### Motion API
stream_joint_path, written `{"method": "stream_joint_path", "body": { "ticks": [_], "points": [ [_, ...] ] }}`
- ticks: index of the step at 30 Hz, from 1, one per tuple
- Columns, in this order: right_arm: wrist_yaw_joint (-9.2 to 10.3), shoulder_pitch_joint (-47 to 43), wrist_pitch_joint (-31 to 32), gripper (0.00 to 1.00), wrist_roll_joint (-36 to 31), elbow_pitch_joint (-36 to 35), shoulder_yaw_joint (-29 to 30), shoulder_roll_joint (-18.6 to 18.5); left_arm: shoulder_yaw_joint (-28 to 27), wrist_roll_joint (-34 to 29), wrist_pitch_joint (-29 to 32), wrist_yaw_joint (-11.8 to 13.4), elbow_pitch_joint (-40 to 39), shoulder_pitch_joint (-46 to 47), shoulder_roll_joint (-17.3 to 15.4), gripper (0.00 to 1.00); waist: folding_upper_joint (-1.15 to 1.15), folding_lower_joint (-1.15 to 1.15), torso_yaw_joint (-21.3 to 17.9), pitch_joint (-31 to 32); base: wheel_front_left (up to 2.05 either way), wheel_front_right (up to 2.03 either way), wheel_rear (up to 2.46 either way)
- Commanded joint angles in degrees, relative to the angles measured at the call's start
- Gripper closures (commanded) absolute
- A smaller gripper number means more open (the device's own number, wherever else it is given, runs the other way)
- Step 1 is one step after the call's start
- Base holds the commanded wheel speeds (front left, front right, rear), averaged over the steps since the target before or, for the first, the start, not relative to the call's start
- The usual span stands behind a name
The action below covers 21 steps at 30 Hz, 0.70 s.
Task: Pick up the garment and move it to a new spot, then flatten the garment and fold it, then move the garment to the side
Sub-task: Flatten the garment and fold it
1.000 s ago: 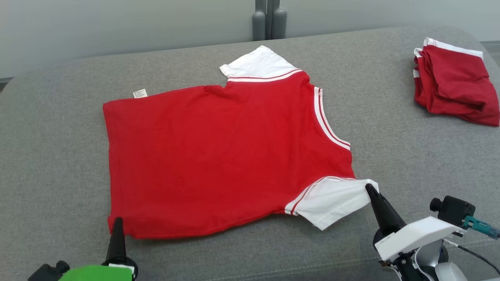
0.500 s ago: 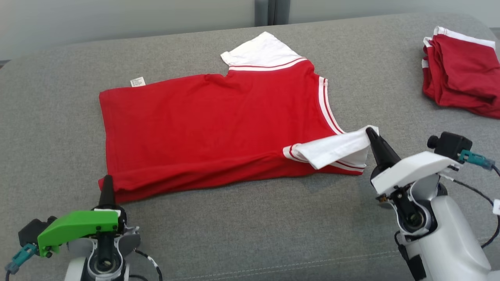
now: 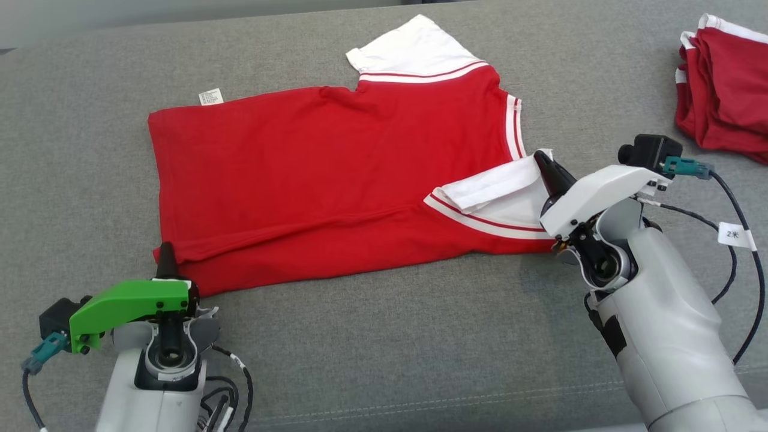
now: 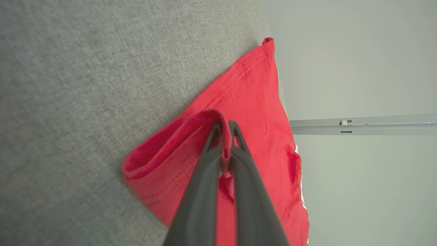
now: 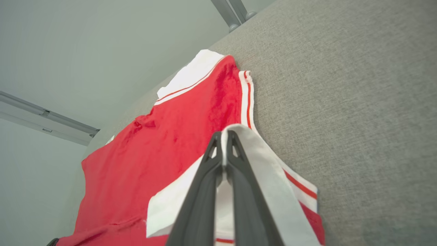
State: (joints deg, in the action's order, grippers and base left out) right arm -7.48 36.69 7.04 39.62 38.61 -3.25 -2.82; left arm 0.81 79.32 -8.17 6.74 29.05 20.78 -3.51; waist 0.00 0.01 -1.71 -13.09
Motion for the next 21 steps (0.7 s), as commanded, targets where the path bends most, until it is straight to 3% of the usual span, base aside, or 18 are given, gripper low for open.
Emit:
{"method": "stream_joint_path", "body": {
  "ticks": [1, 11, 12, 13, 14, 15, 21],
  "points": [
    [-0.02, 1.0, 0.0, 1.0, 0.0, 1.2, -0.4, -0.2, 0.1, -0.3, -0.2, -0.3, 0.6, 1.3, -0.2, 1.0, 0.0, -0.01, 0.5, -0.4, 0.0, 0.0, 0.0],
    [-0.02, 8.9, -2.2, 1.0, 0.3, 13.2, -4.0, -0.1, 1.9, -1.8, -0.7, -1.8, 7.2, 5.8, -0.2, 1.0, 0.0, -0.01, 1.3, -0.7, 0.0, 0.0, 0.0],
    [-0.02, 9.7, -2.5, 0.83, 0.7, 14.2, -4.3, -0.2, 2.0, -1.9, -0.8, -1.9, 7.6, 6.1, -0.2, 1.0, 0.0, -0.01, 1.4, -0.7, 0.0, 0.0, 0.0],
    [-0.02, 10.4, -2.9, 0.6, 0.9, 15.2, -4.7, -0.2, 2.3, -2.5, -1.1, -2.2, 8.0, 6.3, -0.3, 0.92, 0.0, -0.01, 1.4, -0.7, 0.0, 0.0, 0.0],
    [-0.02, 11.0, -3.4, 0.0, 1.0, 15.9, -5.1, -0.2, 2.4, -2.6, -1.2, -2.4, 8.3, 6.5, -0.3, 0.53, 0.0, -0.01, 1.4, -0.6, 0.0, 0.0, 0.0],
    [-0.02, 11.6, -3.9, 0.0, 1.4, 16.7, -5.5, -0.2, 2.6, -3.1, -1.5, -2.8, 8.6, 6.6, -0.5, 0.0, 0.0, -0.01, 1.4, -0.6, 0.0, 0.0, 0.0],
    [-0.02, 14.5, -7.1, 0.0, 3.3, 19.3, -7.6, -0.2, 3.8, -5.2, -2.9, -4.5, 8.0, 6.2, -1.8, 0.0, 0.0, -0.01, 1.4, 0.0, 0.0, 0.0, 0.0]
  ]
}}
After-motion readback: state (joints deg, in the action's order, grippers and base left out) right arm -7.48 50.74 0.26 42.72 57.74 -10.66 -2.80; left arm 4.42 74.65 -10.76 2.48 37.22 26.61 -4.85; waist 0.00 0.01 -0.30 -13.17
